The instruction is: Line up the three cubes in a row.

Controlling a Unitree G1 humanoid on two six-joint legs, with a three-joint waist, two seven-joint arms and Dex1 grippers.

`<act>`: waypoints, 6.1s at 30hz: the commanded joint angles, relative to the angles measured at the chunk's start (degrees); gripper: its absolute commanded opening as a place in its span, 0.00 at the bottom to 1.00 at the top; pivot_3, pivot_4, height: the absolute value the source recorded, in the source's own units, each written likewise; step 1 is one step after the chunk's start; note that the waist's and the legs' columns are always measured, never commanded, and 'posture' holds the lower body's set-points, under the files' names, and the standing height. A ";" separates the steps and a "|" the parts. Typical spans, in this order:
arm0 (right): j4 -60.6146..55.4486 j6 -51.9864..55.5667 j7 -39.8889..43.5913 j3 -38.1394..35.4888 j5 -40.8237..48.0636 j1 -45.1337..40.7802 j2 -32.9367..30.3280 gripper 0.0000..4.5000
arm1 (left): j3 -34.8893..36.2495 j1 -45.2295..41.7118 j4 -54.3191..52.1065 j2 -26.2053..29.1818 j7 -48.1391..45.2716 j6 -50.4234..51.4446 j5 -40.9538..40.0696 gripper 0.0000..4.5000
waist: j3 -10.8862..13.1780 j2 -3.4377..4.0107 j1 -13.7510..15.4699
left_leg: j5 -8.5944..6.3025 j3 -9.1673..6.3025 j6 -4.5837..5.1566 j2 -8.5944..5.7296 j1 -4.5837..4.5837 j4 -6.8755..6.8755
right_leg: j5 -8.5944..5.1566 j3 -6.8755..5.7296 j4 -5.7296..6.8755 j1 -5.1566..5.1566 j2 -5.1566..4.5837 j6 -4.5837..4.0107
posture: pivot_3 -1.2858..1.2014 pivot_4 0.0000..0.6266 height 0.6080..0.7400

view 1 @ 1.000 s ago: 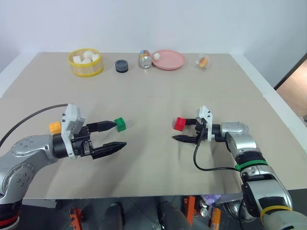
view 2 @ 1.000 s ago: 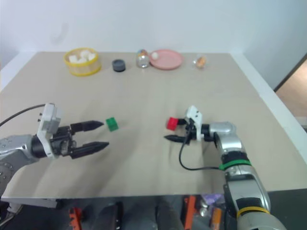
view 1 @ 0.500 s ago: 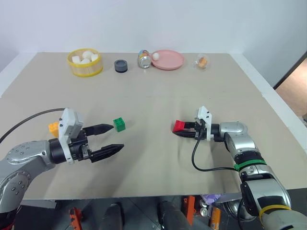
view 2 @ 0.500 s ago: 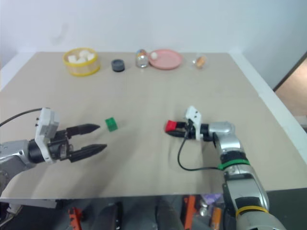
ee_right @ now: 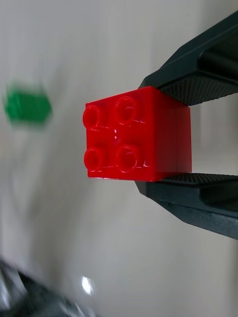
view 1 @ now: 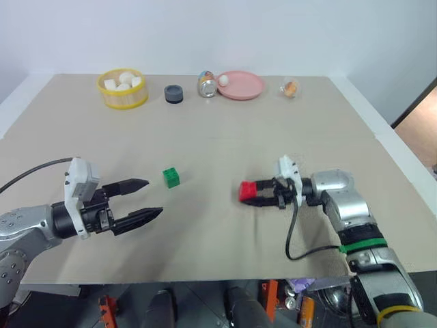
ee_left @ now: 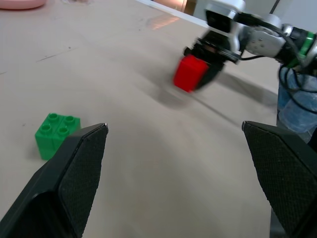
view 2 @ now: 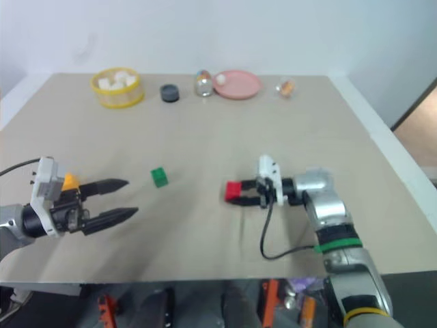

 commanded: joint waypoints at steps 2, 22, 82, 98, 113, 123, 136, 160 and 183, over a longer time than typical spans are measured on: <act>-4.35 -2.26 -0.79 1.68 -0.55 1.85 -0.10 0.28 | 2.00 0.71 -2.83 0.03 -0.09 -1.81 -0.48 1.00 | 0.00 0.00 0.00 | 0.00 0.03 0.00 0.00 0.00 0.02 | 0.05 0.01 0.00 -0.03 -0.02 -0.02 | 0.52 0.24 1.00; -0.74 -5.04 -4.11 -0.05 -0.04 5.30 -4.60 0.28 | -0.23 0.34 -0.80 0.54 -1.44 -2.43 1.12 1.00 | -0.01 -0.01 0.06 | 0.02 0.05 -0.01 0.02 0.02 0.06 | 0.09 -0.01 0.00 -0.04 -0.02 -0.07 | 0.52 0.24 1.00; 22.81 4.68 1.52 -9.08 3.61 -15.28 -17.08 0.99 | -0.53 5.84 2.44 -1.85 1.12 -4.49 5.43 1.00 | 0.04 0.07 -0.31 | 0.04 0.30 -0.02 0.01 0.01 0.11 | 0.13 0.10 0.00 -0.08 -0.13 -0.04 | 0.52 0.24 1.00; 7.77 17.45 -1.57 -14.24 12.53 -19.38 -7.29 0.99 | -7.63 6.22 5.37 -8.25 9.73 -7.41 16.28 1.00 | 0.04 0.09 -0.16 | -0.01 0.32 0.01 0.07 -0.03 0.00 | 0.10 0.10 0.04 -0.20 -0.05 -0.08 | 0.52 0.24 1.00; -6.21 23.55 -5.29 -13.33 15.80 -11.51 -5.74 0.99 | -16.13 -11.11 25.89 -12.45 7.89 -15.17 26.79 1.00 | 0.03 0.09 0.24 | 0.02 0.29 0.03 0.07 -0.04 0.06 | 0.17 0.09 0.08 -0.18 -0.03 -0.03 | 0.52 0.24 1.00; -8.92 24.63 -7.46 -13.90 17.27 -9.91 -6.38 0.99 | -21.53 -23.69 38.02 -16.06 3.84 -18.72 31.25 1.00 | 0.03 0.09 0.75 | 0.09 0.25 0.05 0.03 -0.06 0.11 | 0.20 0.09 0.08 -0.08 -0.03 0.06 | 0.52 0.24 1.00; -9.77 24.32 -9.39 -13.94 17.40 -9.00 -6.70 1.00 | -23.07 -27.94 43.55 -16.84 -0.11 -22.06 33.87 0.85 | 0.03 0.09 1.17 | 0.12 0.22 0.06 0.02 -0.08 0.09 | 0.20 0.09 0.08 -0.07 -0.02 0.13 | 0.52 0.24 1.00; -7.65 23.69 -8.17 -12.82 16.80 -11.41 -7.30 1.00 | -26.85 -27.49 32.67 -13.38 -13.95 -25.26 31.60 0.28 | 0.03 0.09 1.34 | 0.12 0.22 0.05 0.02 -0.13 0.05 | 0.17 0.09 0.08 -0.11 -0.02 0.14 | 0.52 0.24 1.00; -14.98 26.57 -7.84 -14.62 19.62 -5.06 -11.93 1.00 | -37.52 -34.48 42.32 -19.01 -23.49 -29.45 37.54 0.28 | 0.03 0.11 1.65 | 0.11 0.16 0.07 0.01 -0.15 0.04 | 0.11 0.09 0.09 -0.12 0.02 0.13 | 0.52 0.24 1.00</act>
